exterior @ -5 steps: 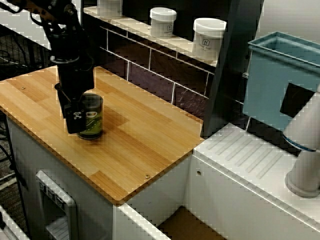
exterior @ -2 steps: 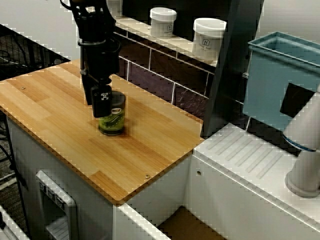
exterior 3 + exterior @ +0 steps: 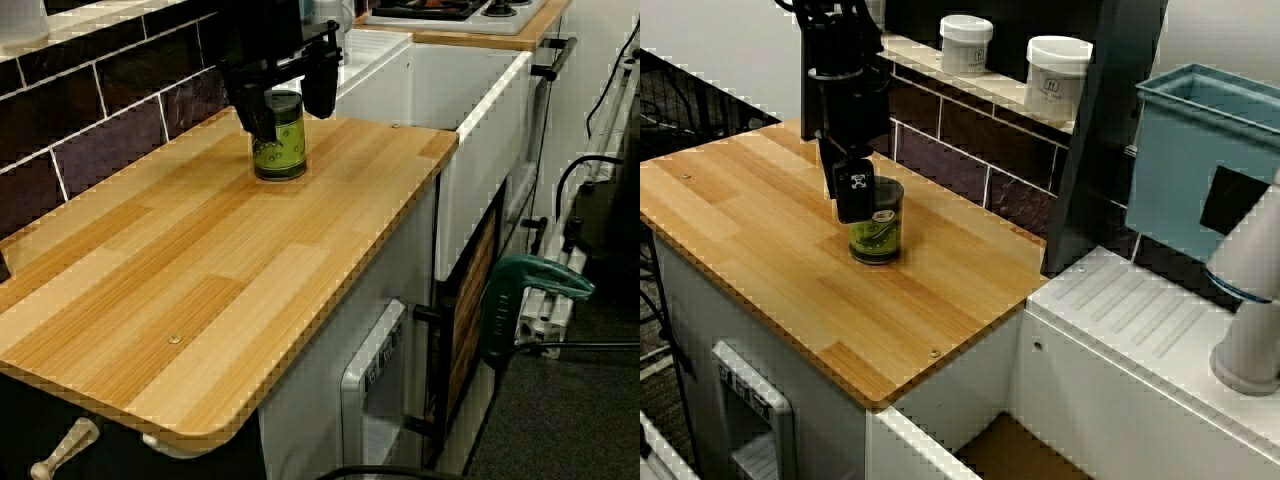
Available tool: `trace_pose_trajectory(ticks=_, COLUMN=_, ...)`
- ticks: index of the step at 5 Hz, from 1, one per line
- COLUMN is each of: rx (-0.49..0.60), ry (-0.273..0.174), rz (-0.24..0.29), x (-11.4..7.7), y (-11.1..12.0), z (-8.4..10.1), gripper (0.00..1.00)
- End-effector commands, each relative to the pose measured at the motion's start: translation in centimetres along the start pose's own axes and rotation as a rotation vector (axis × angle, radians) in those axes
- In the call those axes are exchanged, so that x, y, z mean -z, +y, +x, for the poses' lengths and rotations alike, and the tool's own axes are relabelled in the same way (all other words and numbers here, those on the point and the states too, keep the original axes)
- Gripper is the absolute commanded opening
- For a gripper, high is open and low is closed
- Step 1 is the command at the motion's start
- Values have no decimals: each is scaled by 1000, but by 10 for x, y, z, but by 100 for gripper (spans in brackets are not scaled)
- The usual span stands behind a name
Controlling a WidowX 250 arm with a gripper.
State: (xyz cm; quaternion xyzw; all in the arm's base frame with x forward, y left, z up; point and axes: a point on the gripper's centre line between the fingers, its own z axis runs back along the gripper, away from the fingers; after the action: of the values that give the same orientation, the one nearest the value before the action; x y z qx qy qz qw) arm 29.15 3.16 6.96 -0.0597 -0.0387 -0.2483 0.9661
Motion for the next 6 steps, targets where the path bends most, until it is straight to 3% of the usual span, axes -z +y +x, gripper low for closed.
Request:
trace_pose_trajectory(ticks=1, rx=1, ry=-19, rz=74, x=-18, y=27, z=-19, gripper=100)
trace_pose_trajectory(ticks=2, rx=22, ry=0, rz=70, x=-21, y=34, z=-34, gripper=100)
trace_pose_trajectory(ticks=3, rx=129, ry=26, rz=84, x=-29, y=38, z=-43, gripper=100)
trace_pose_trajectory(ticks=5, rx=484, ry=10, rz=110, x=-61, y=26, z=-33, gripper=100)
trace_pose_trajectory(ticks=6, rx=537, ry=-14, rz=108, x=-70, y=13, z=-30, gripper=100)
